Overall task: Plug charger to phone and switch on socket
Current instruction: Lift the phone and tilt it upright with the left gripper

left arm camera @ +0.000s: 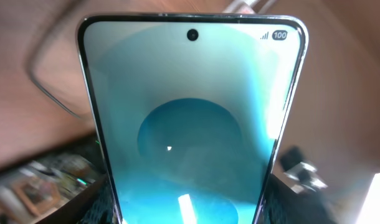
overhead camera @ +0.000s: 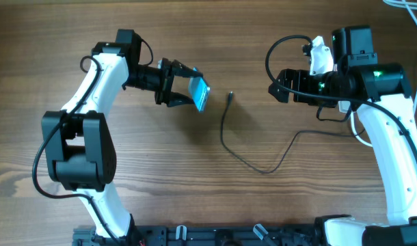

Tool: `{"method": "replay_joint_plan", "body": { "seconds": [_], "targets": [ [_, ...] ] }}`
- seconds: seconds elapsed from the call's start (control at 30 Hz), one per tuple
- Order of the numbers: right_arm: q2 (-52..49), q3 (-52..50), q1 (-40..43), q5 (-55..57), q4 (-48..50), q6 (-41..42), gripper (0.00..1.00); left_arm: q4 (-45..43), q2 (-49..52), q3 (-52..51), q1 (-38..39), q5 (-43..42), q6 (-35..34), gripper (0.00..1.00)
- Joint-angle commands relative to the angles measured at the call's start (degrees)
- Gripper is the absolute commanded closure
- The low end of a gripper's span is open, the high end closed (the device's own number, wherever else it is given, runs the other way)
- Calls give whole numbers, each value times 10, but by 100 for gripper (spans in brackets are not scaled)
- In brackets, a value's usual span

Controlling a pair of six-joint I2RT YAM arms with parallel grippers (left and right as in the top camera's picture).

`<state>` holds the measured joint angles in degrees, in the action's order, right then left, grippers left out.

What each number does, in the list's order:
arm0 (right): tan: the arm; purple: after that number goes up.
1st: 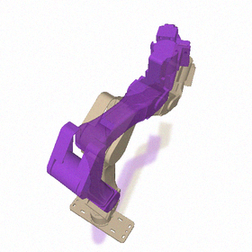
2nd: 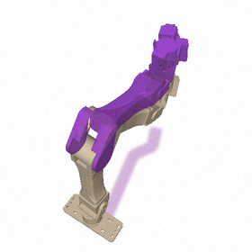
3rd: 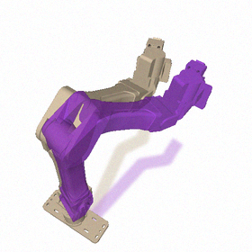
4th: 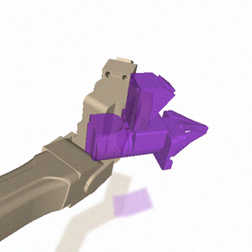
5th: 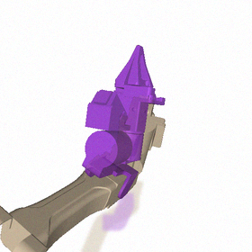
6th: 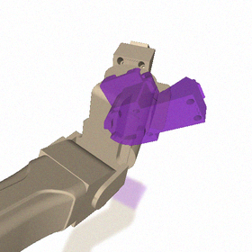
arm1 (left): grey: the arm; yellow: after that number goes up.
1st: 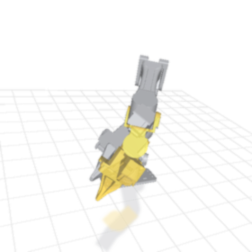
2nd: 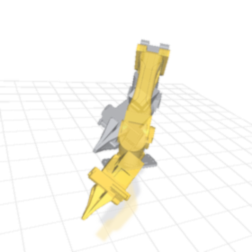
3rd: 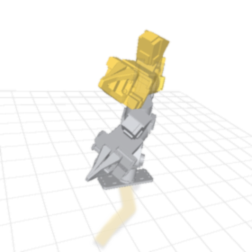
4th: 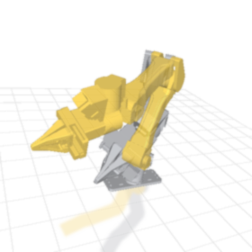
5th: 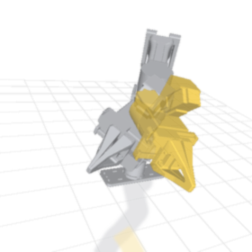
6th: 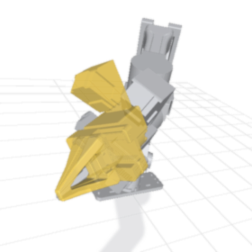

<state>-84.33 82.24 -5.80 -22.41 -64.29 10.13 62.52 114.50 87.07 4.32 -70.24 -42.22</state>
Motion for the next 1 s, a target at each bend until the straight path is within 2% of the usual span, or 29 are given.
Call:
{"method": "replay_joint_plan", "body": {
  "seconds": [0.0, 0.2, 0.3, 0.43, 0.97],
  "targets": [
    [-7, 5, -1, 6, 1, -10, 0, -1, -20, 14, -2, -92, -95, 96],
    [-7, 5, -1, 6, 1, -10, 0, 36, -20, 14, -2, -98, -176, 96],
    [-7, 5, -1, 6, 1, -10, 0, 46, -20, 14, -2, -137, -209, 96],
    [-7, 5, -1, 6, 2, -10, 0, 46, -20, 14, -2, -168, -213, 96],
    [-7, 5, -1, 6, 2, -10, 0, 37, -20, 14, -2, -167, -212, 96]
  ]
}}
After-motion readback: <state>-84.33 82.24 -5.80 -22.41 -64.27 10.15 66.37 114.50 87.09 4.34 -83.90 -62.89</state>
